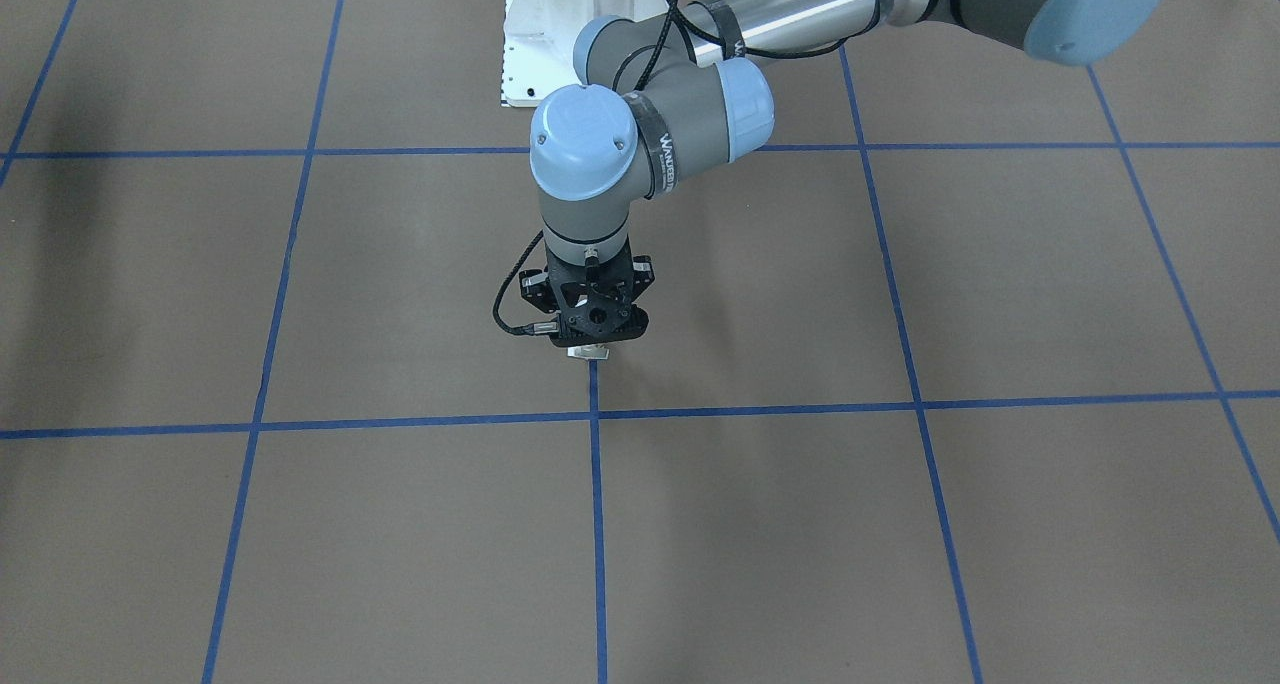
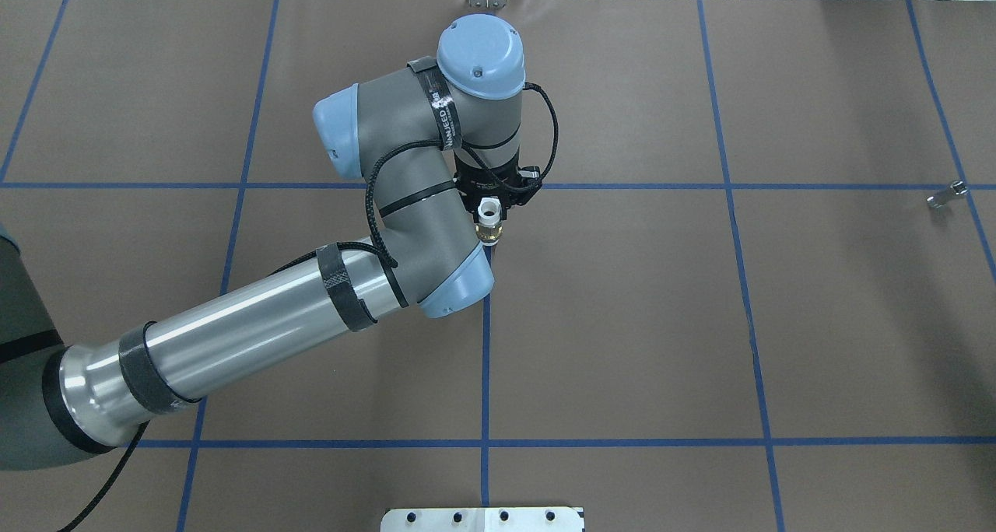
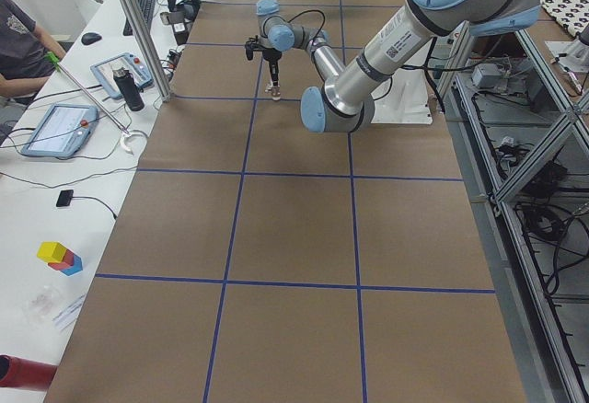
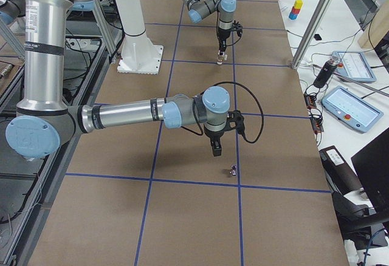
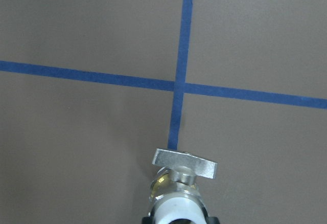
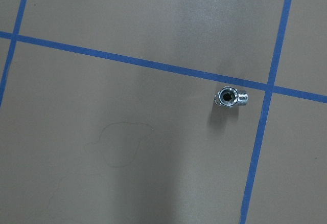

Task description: Assemble PPR valve and pipe with both arms

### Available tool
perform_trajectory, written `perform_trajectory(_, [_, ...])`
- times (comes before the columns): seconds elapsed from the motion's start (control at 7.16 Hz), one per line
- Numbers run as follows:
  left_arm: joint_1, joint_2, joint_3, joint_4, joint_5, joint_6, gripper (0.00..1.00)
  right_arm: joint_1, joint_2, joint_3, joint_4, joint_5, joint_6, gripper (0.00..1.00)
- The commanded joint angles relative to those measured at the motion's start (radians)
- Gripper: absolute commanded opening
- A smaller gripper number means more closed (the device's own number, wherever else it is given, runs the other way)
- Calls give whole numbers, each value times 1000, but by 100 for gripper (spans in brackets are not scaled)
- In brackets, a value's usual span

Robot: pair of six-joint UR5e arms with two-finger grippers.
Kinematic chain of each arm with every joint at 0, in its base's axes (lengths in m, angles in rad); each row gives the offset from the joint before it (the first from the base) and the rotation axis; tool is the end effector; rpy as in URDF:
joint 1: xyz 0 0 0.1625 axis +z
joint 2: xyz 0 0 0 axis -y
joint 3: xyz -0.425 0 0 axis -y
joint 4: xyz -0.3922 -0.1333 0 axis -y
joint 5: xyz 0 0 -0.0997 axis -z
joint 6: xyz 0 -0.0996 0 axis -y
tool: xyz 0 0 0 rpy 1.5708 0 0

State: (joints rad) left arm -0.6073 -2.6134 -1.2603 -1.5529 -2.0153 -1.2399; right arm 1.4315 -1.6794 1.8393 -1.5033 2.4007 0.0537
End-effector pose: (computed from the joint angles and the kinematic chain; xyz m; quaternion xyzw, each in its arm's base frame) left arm 0.5996 -0.5268 0.1172 -0.0301 0.3975 -0.0496 0.9158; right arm -0.0037 -0.4573 0.5656 0.0648 -0.4087 -0.0846 0.9064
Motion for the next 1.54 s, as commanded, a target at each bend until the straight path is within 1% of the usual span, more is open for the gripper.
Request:
perform_trajectory(0.0, [0,3,1,0,0,0,8,0,1,0,2,0,0,100])
perform_trajectory(0.14, [0,3,1,-1,0,2,38,0,1,0,0,0,0,100])
perform_trajectory(0.28, [1,4,1,0,1,4,50,0,1,0,2,1,0,100])
perform_trajectory(0.42, [1,6,-1,-1,0,2,56,0,1,0,2,2,0,100])
perform_trajectory(0.56, [1,6,-4,-1,0,4,69,0,3,0,2,2,0,100])
perform_trajectory(0.7, [1,7,-8,-1,0,2,76,0,3,0,2,2,0,100])
perform_trajectory(0.98, [-15,12,-71,26,-8,0,77,0,1,-8,2,0,-3,100])
perform_trajectory(1.12, [-35,71,-174,77,-11,2,77,0,-5,-24,2,3,-5,100])
perform_trajectory(1.26, [-40,196,-326,73,-11,5,77,0,-17,-70,15,-9,-8,100])
perform_trajectory(1.4, [-54,252,-390,74,-11,5,77,0,1,-127,62,-46,-3,99])
